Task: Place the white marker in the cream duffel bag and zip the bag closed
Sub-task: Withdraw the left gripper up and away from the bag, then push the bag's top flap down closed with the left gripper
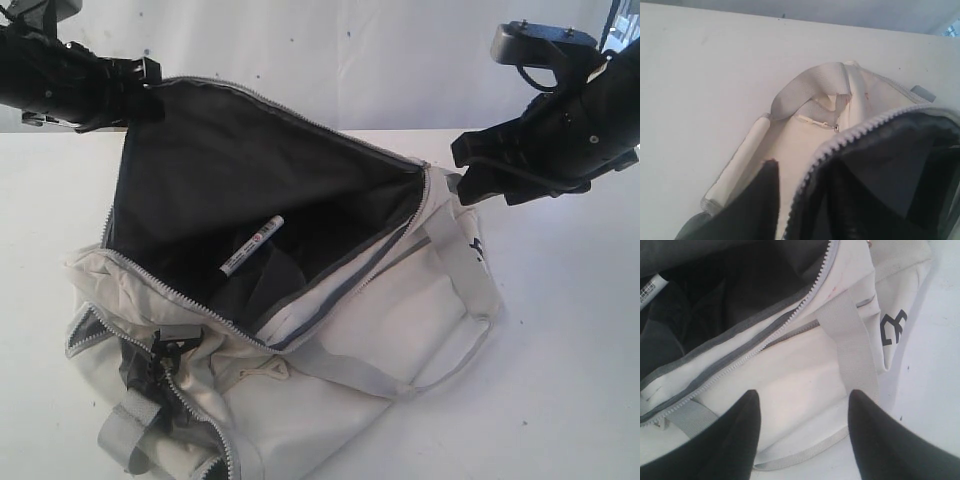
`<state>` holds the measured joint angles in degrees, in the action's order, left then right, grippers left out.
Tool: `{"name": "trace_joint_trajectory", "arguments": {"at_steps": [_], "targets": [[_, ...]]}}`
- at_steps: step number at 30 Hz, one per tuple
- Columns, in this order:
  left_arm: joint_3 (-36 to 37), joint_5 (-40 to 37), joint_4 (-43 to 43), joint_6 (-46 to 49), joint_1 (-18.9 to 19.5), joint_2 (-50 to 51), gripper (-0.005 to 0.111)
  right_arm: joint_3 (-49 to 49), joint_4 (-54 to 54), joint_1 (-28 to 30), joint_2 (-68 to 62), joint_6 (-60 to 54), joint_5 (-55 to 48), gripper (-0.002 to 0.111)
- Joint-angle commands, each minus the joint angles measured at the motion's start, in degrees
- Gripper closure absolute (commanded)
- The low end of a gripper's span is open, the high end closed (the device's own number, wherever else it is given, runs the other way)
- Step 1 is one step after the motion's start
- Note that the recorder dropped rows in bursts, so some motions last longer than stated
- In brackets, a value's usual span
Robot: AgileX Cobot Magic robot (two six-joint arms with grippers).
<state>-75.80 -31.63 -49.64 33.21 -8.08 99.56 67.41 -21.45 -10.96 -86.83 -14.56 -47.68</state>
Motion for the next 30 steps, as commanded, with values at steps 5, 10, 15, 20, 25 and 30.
{"name": "trace_joint_trajectory", "arguments": {"at_steps": [5,10,15,20,25,30], "targets": [[-0.34,-2.62,-3.79,7.31,-0.03,-0.32,0.106,-0.14,0.36,0.20,0.31,0.03,-0.40,0.059],[-0.34,-6.83,-3.66,15.90,-0.03,-1.88,0.107,-0.14,0.36,0.20,0.31,0.03,-0.27,0.059],[-0.34,-9.86,-3.39,20.49,-0.03,-5.01,0.107,-0.14,0.46,0.20,0.31,0.27,0.18,0.059],[-0.34,-13.68,-3.38,24.31,-0.63,-7.63,0.107,-0.14,0.46,0.20,0.31,8.43,-0.14,0.059],[-0.34,-19.66,-0.62,27.22,-4.00,-8.26,0.107,-0.14,0.46,0.20,0.31,9.23,0.54,0.059],[-0.23,-23.60,9.91,26.55,-9.39,-8.26,0.107,-0.14,4.28,0.32,0.31,10.43,1.84,0.059]]}}
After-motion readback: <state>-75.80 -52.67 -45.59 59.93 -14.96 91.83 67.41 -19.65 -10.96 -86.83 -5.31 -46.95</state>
